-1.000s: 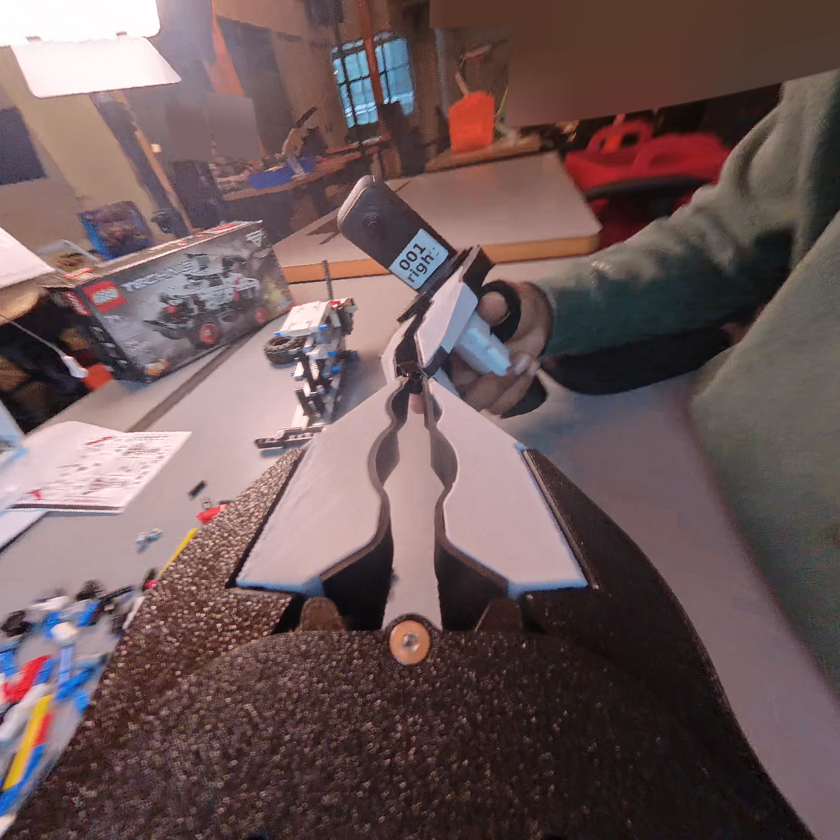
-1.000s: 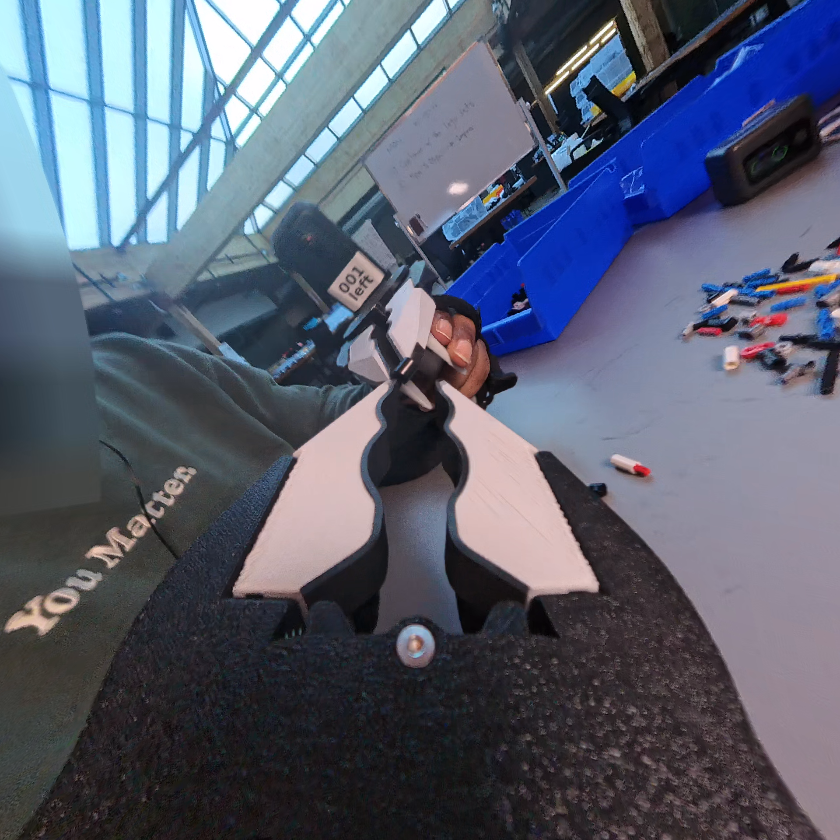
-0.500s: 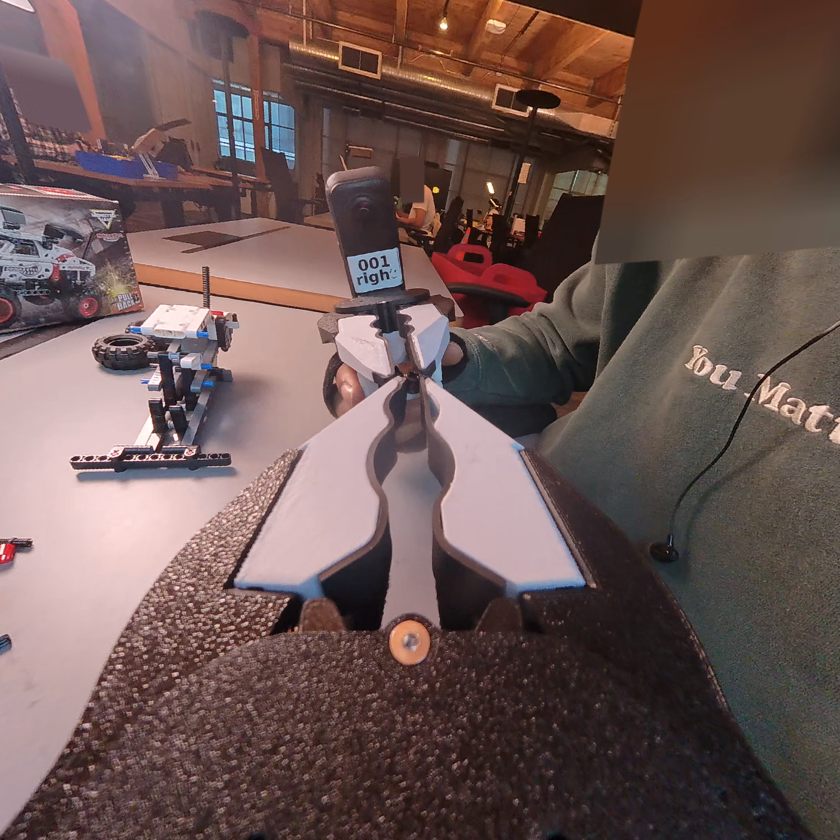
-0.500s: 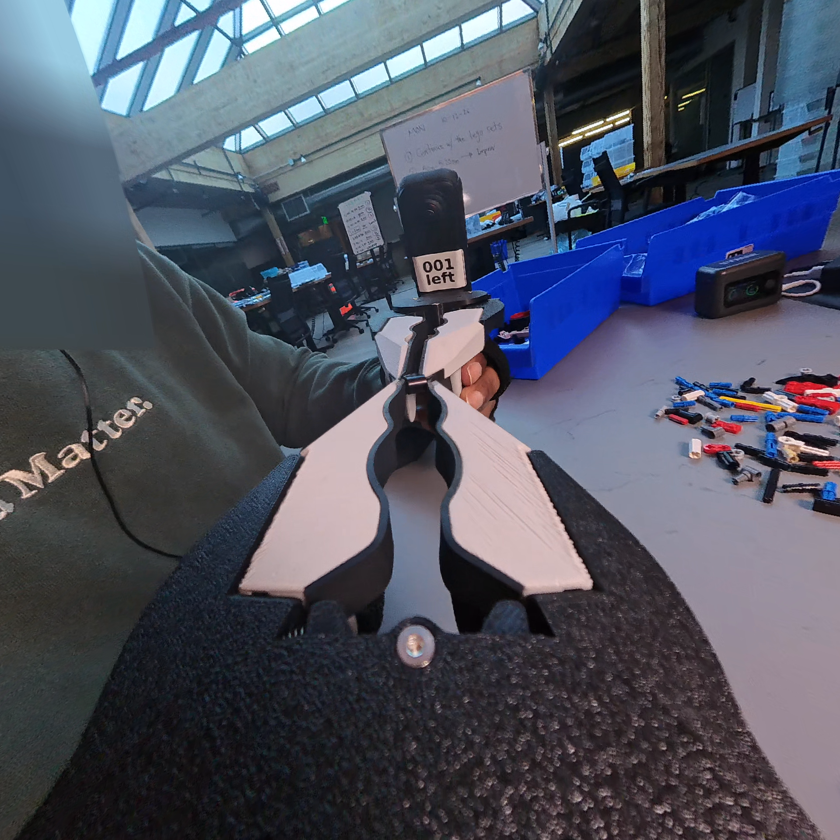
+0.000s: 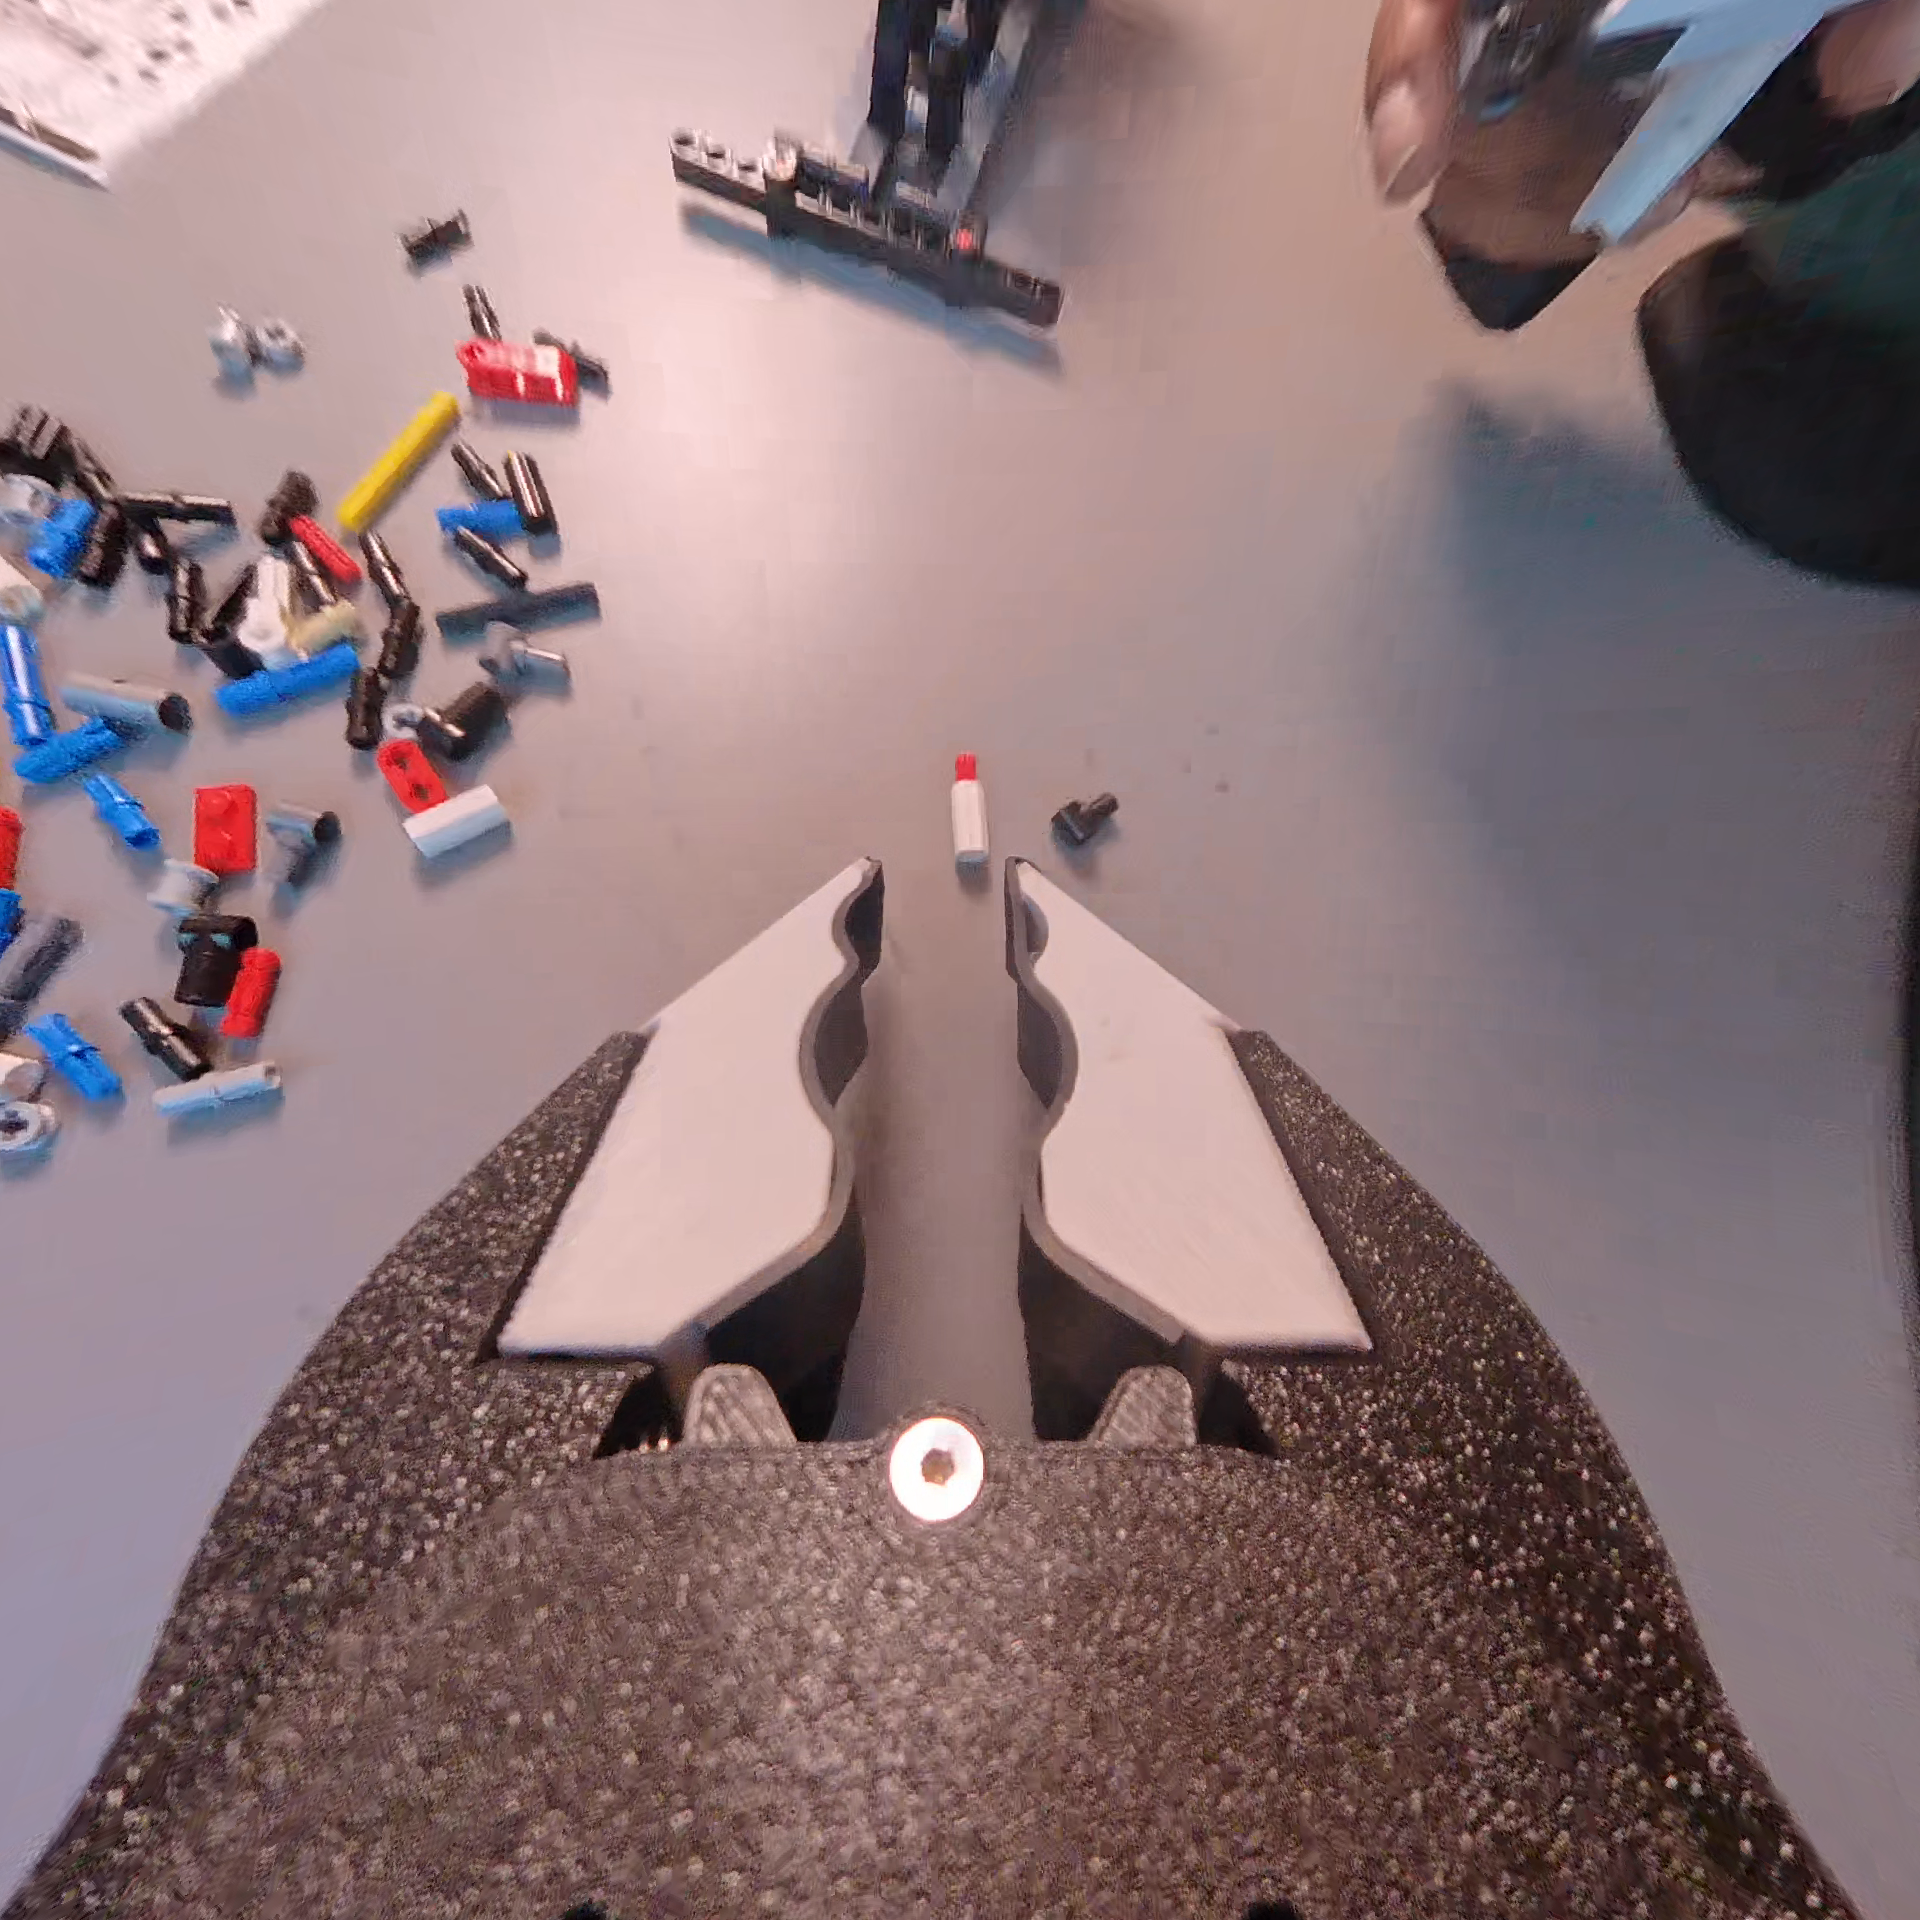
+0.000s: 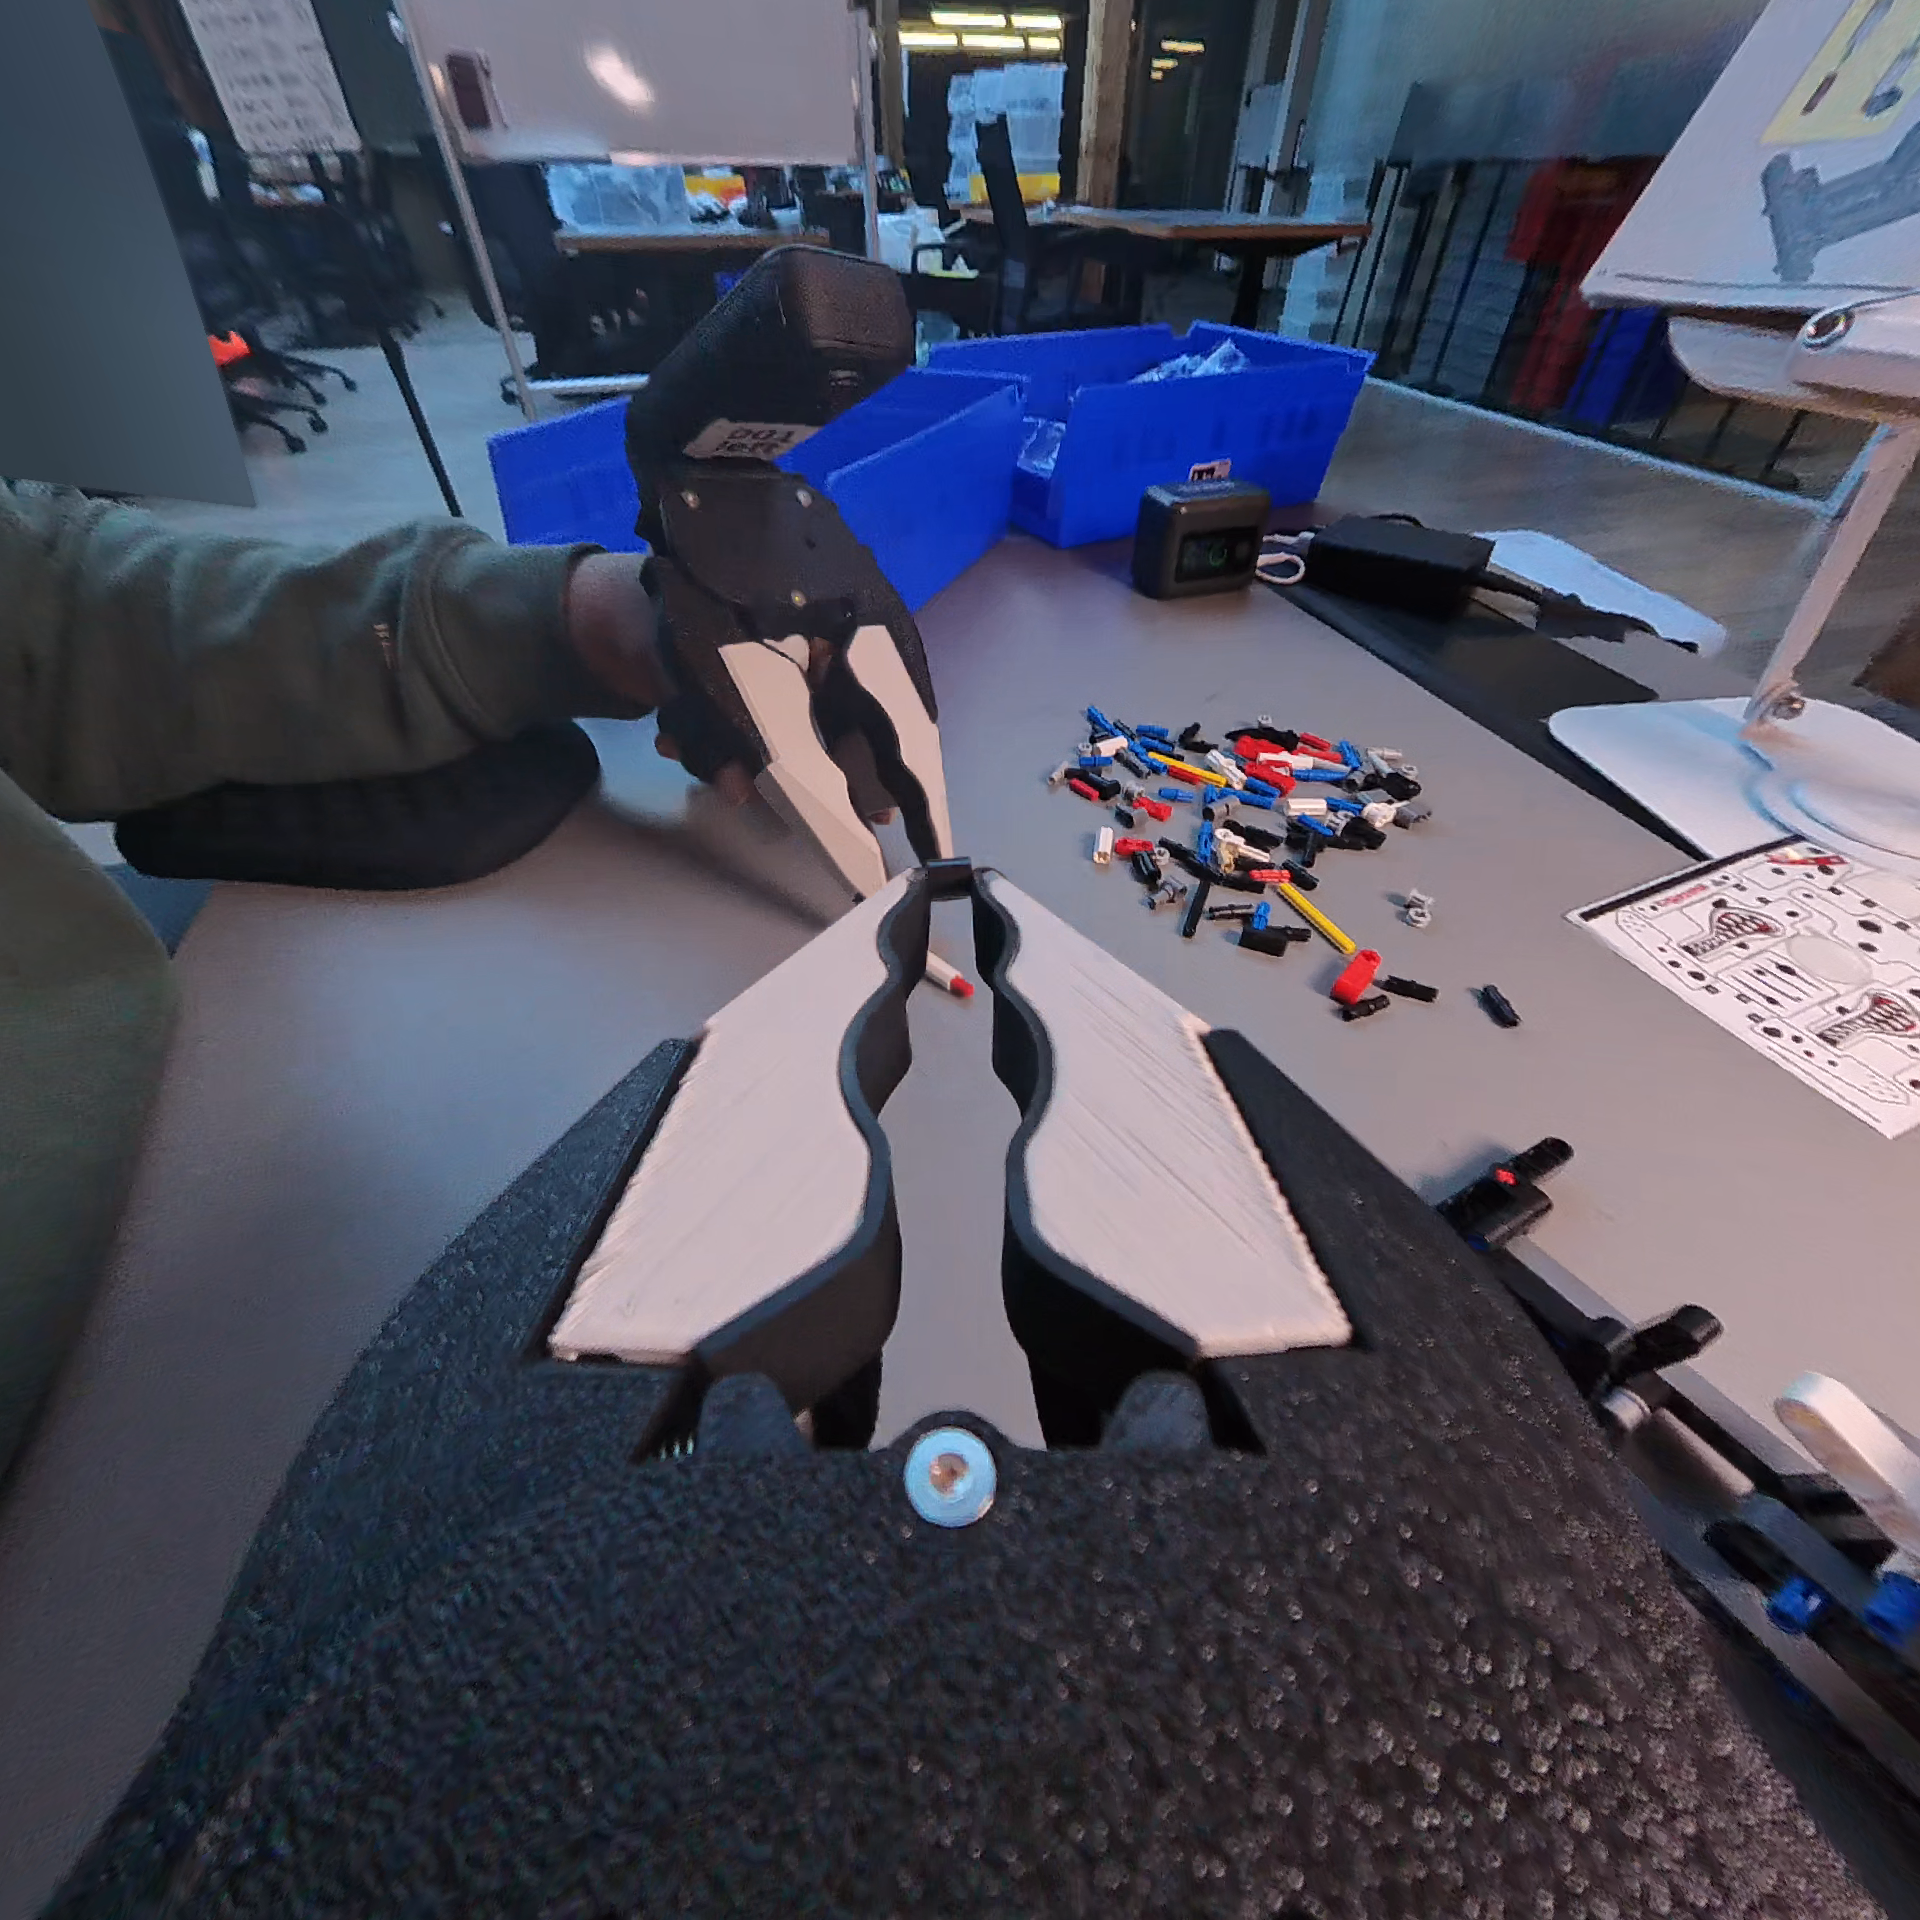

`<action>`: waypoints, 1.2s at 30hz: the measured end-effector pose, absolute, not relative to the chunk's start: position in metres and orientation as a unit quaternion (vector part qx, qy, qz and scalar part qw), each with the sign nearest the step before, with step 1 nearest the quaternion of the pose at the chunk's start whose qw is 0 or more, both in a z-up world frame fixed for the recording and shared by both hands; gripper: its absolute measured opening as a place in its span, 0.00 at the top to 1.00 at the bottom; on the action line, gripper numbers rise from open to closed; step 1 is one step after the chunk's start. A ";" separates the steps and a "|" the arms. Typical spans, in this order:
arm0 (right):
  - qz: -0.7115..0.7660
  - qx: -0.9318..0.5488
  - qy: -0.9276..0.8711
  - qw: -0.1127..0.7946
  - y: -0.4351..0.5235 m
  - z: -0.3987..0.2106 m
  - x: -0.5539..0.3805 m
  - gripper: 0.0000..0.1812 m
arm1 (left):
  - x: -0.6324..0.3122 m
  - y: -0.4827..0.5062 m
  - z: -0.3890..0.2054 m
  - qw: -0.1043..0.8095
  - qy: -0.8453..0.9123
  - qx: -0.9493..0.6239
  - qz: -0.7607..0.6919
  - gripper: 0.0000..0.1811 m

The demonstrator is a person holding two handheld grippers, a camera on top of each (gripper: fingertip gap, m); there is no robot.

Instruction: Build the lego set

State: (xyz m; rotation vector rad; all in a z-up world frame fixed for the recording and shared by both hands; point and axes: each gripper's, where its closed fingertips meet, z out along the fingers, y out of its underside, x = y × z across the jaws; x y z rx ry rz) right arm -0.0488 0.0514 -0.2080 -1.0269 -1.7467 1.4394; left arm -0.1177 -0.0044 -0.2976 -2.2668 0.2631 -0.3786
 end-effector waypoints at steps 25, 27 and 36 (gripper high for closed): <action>0.405 -0.259 -0.775 0.410 0.031 -0.244 -0.044 0.96 | -0.053 0.015 -0.257 0.418 0.246 -0.868 -0.108 0.97; 0.395 -0.261 -0.783 0.404 0.032 -0.250 -0.045 0.96 | -0.050 0.013 -0.261 0.412 0.245 -0.870 -0.115 0.97; 0.336 -0.246 -0.828 0.374 0.025 -0.276 -0.047 0.96 | -0.048 0.012 -0.283 0.377 0.250 -0.884 -0.114 0.97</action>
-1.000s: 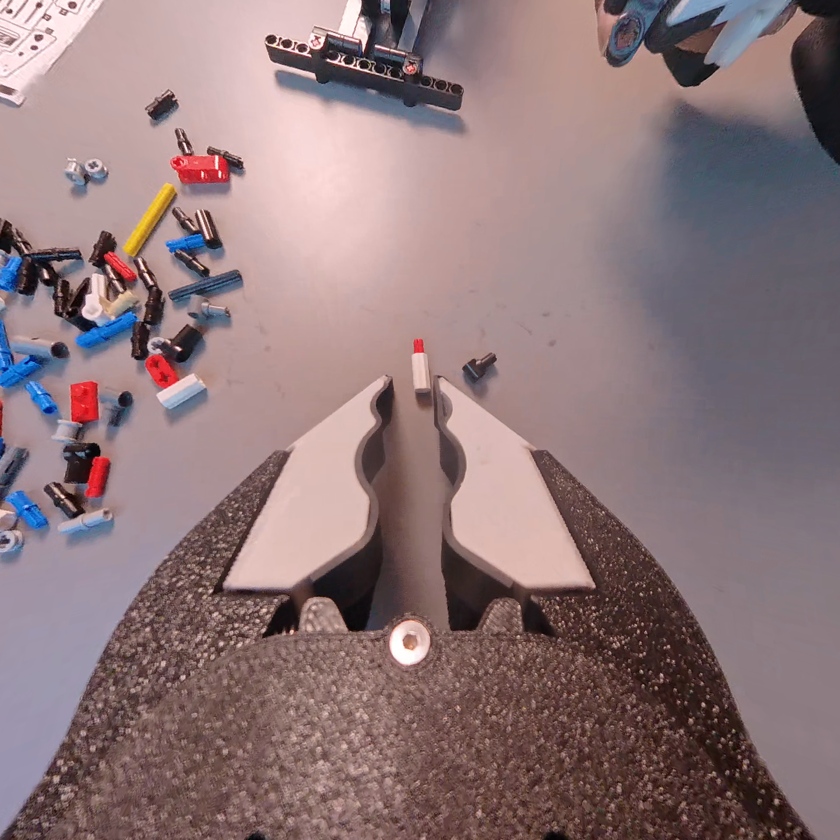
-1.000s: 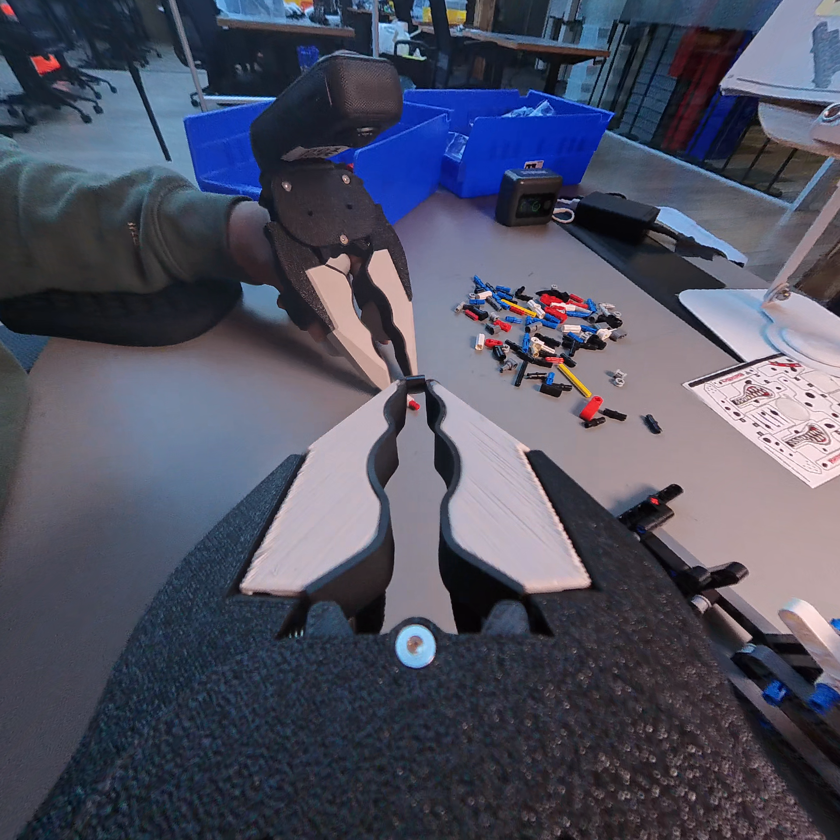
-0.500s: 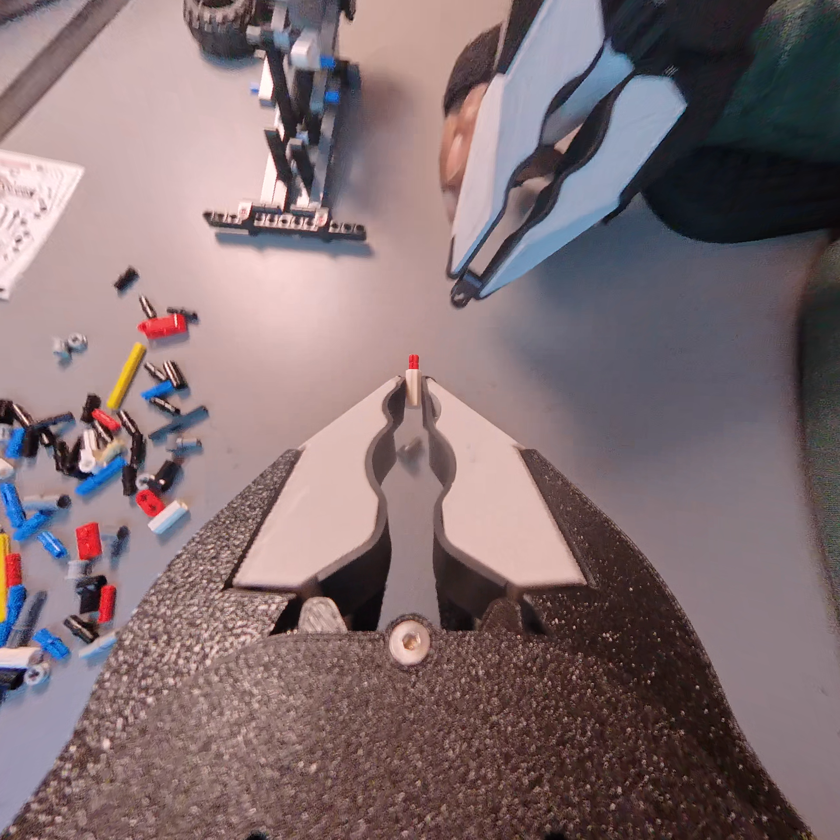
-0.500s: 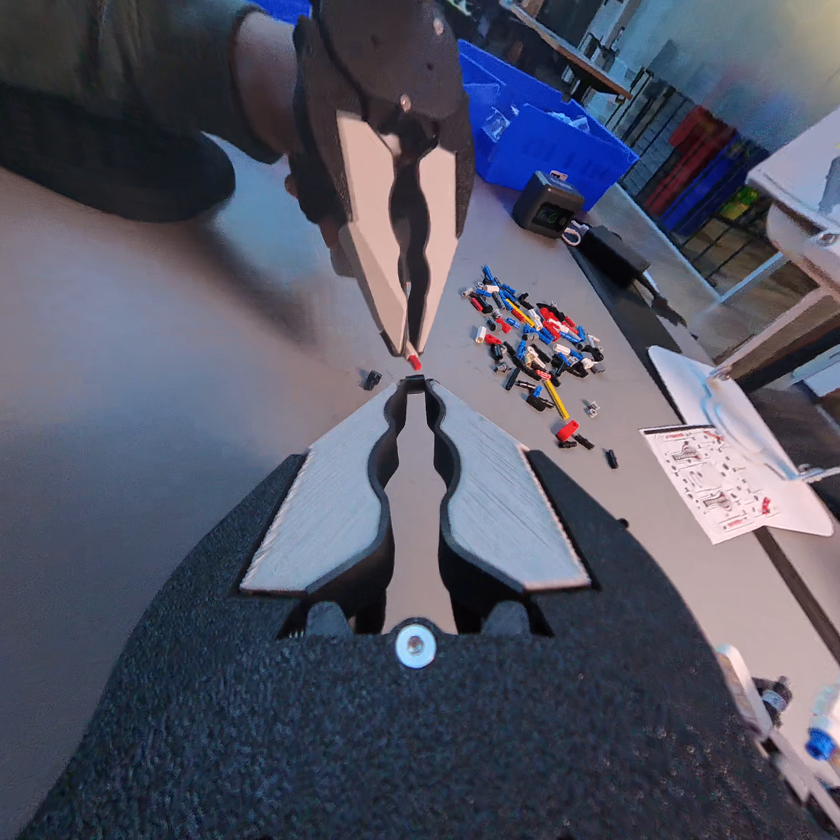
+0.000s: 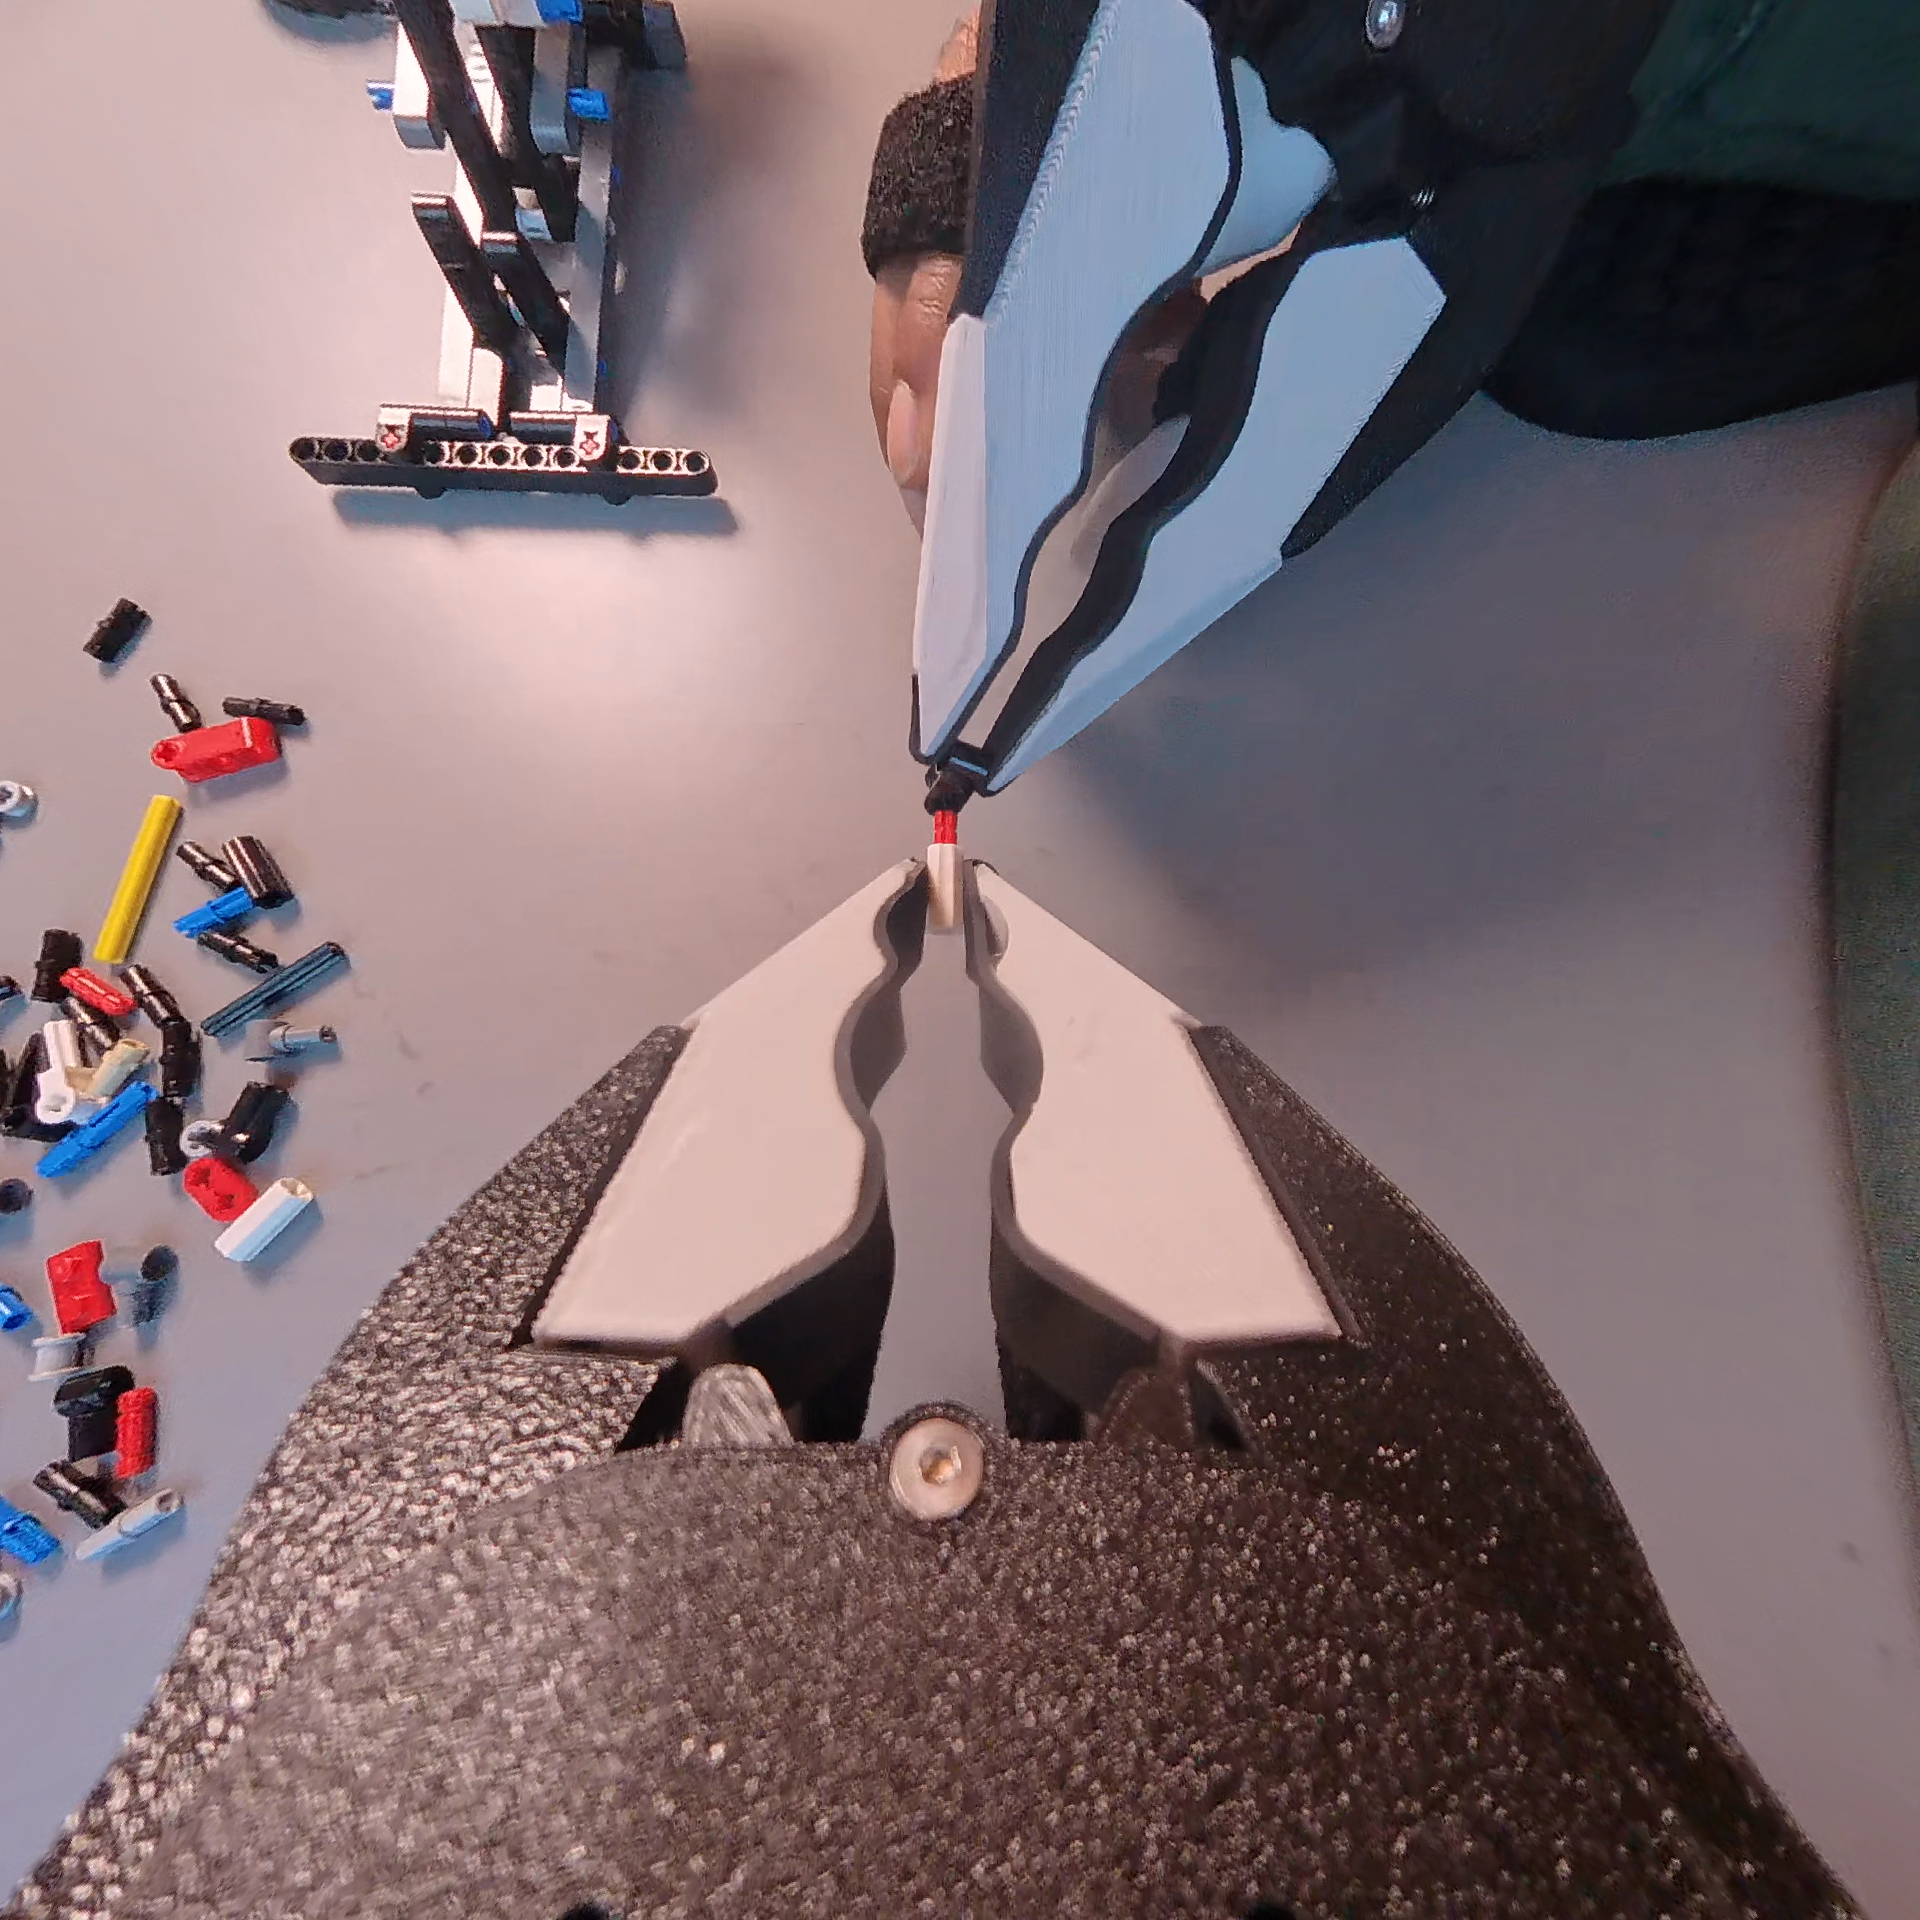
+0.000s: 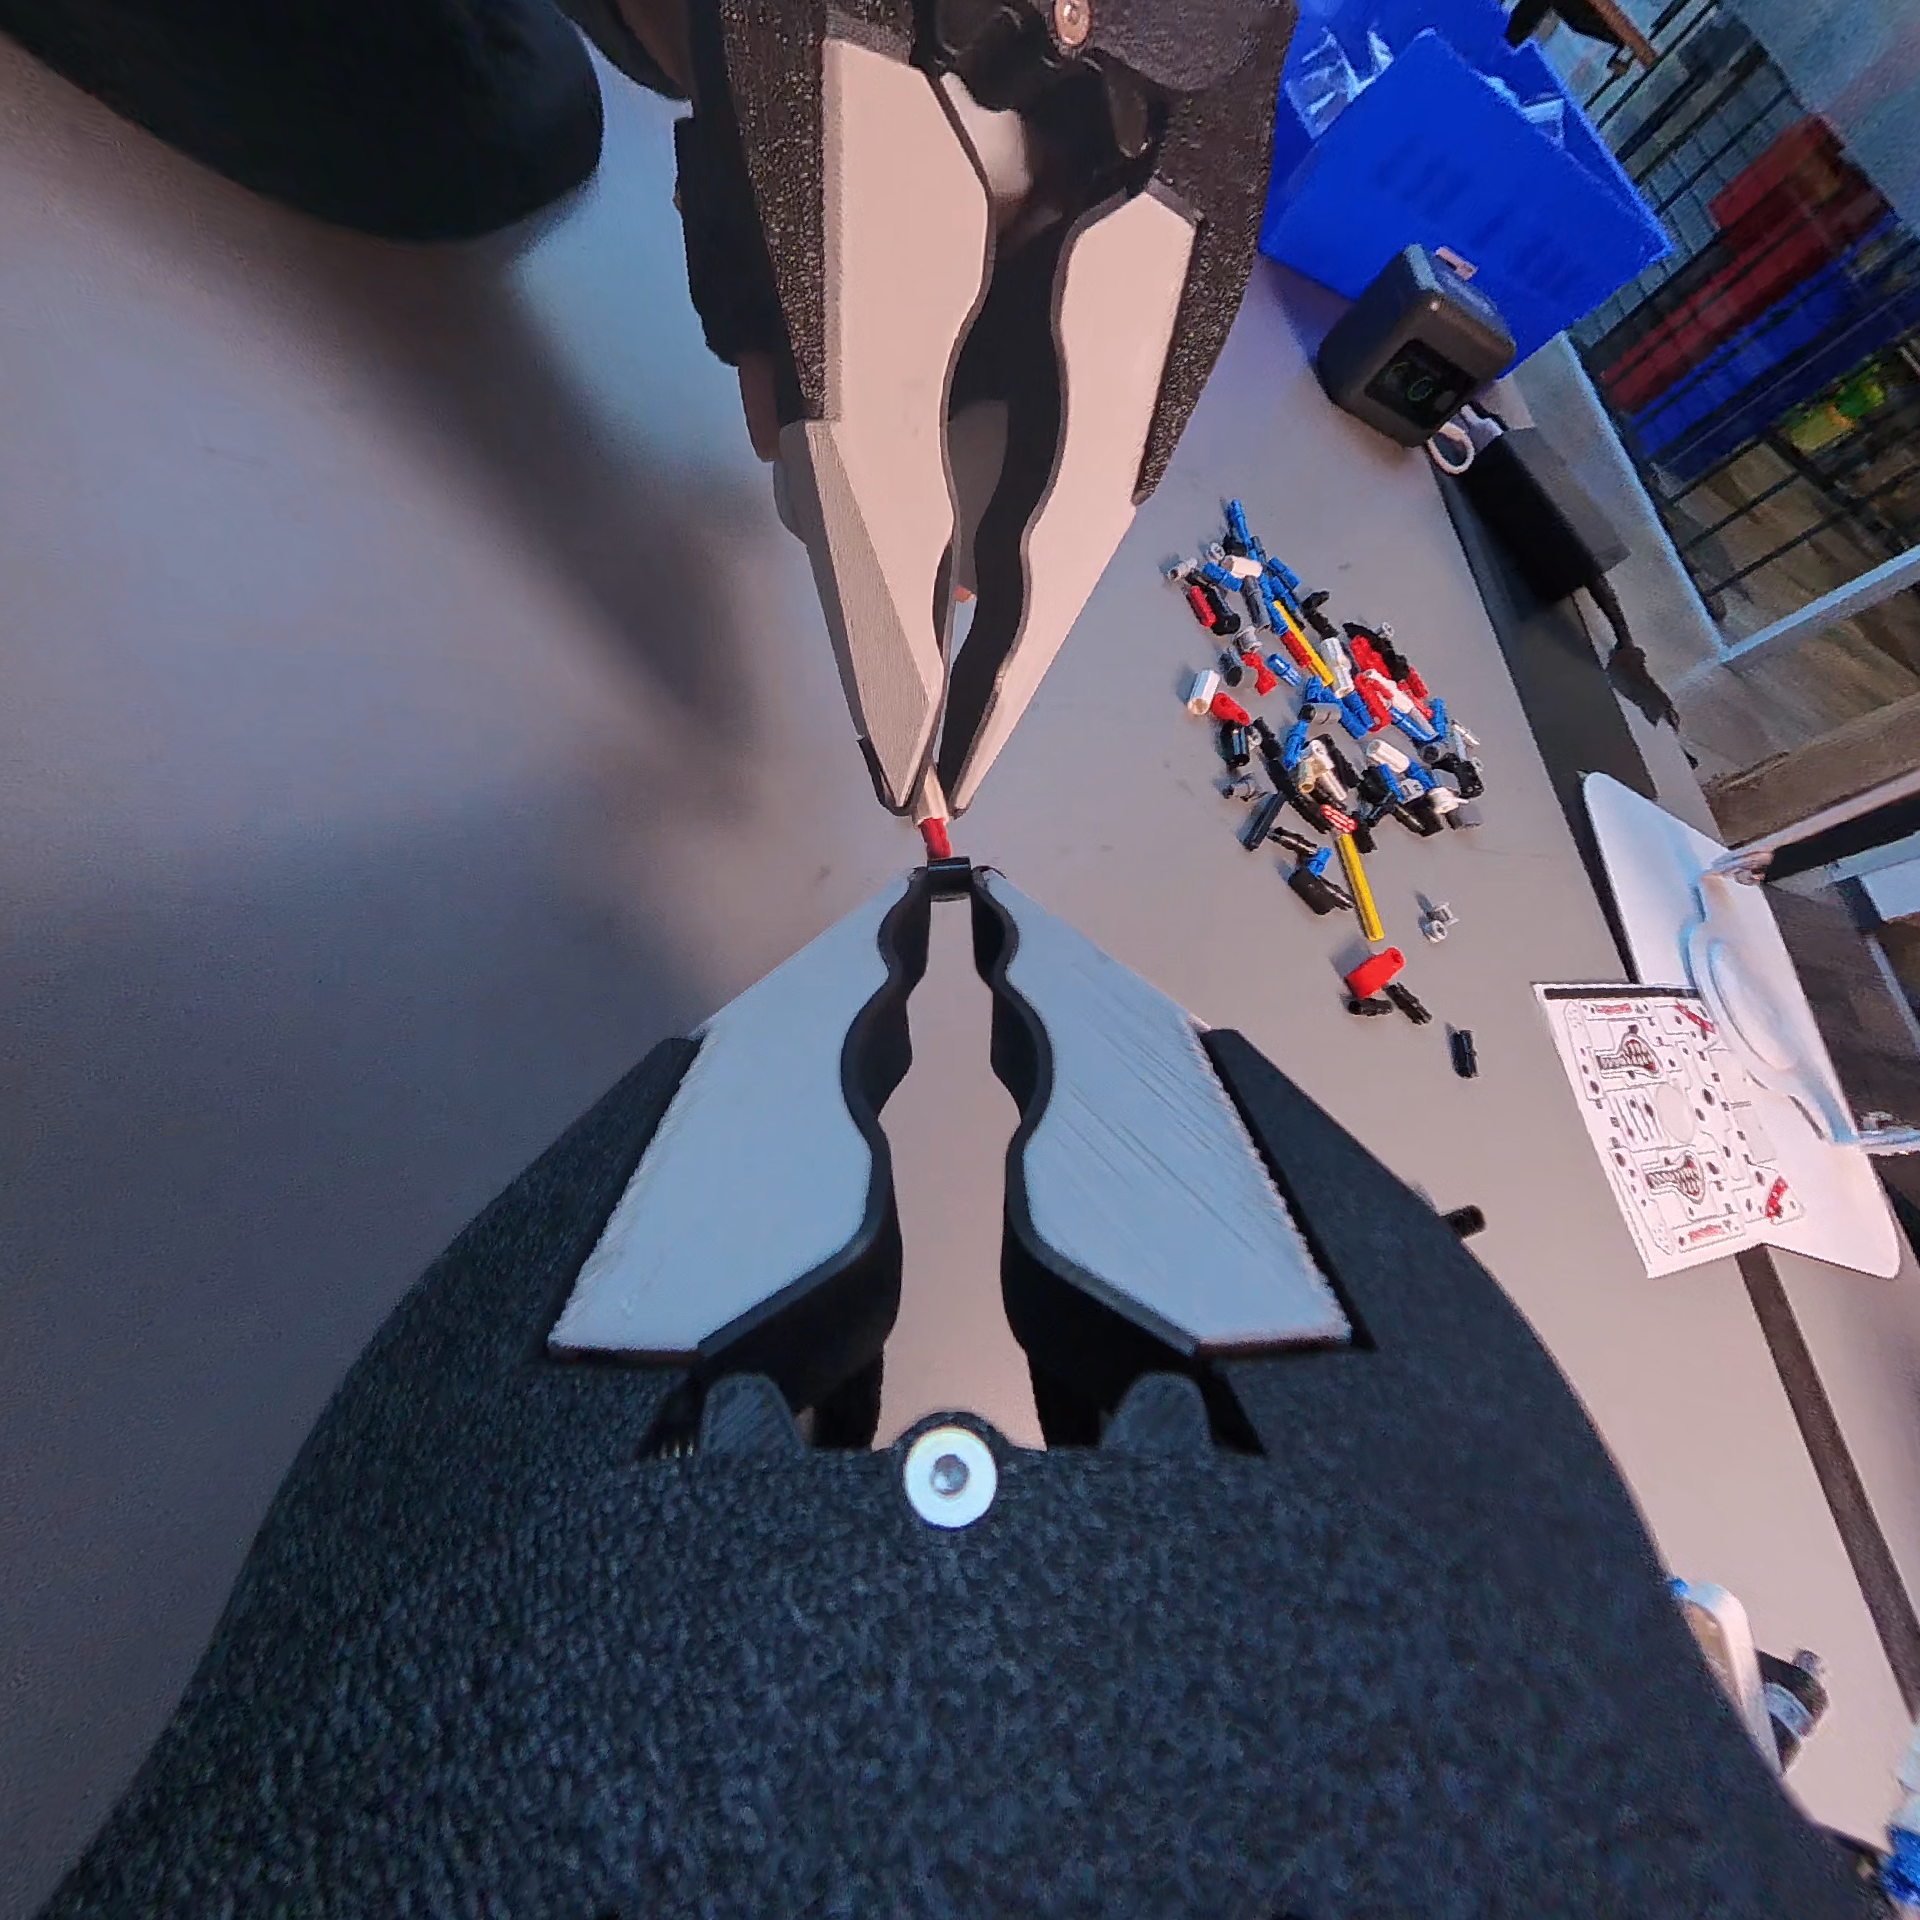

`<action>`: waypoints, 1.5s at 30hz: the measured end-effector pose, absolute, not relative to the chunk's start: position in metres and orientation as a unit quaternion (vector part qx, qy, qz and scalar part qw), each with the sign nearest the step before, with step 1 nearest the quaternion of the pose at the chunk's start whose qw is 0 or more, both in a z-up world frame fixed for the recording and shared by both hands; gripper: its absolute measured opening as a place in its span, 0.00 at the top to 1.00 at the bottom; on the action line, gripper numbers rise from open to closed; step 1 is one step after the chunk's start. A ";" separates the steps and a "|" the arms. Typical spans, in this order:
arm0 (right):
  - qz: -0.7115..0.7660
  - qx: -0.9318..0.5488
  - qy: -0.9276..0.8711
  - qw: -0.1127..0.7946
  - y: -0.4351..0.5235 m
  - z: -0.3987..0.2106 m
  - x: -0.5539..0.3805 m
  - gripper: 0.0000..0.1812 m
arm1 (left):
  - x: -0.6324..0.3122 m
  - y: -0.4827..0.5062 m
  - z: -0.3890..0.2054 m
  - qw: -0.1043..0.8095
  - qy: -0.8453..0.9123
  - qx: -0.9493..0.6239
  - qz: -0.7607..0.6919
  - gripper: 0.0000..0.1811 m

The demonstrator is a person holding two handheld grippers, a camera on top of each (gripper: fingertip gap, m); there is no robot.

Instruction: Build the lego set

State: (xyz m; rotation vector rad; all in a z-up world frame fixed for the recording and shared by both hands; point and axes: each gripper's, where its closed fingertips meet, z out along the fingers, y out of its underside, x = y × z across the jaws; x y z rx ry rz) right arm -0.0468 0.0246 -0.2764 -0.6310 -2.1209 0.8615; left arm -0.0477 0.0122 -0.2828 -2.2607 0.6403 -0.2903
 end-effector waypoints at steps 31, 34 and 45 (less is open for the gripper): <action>0.429 -0.304 -0.827 0.199 0.001 -0.283 -0.026 0.96 | -0.029 -0.005 -0.292 0.376 0.393 -0.839 -0.014 0.97; 0.412 -0.318 -0.831 0.194 0.001 -0.286 -0.028 0.96 | -0.030 -0.005 -0.296 0.364 0.388 -0.846 -0.014 0.97; 0.502 -0.368 -0.767 0.160 0.000 -0.255 -0.028 0.96 | -0.021 -0.001 -0.269 0.430 0.308 -0.836 -0.144 0.97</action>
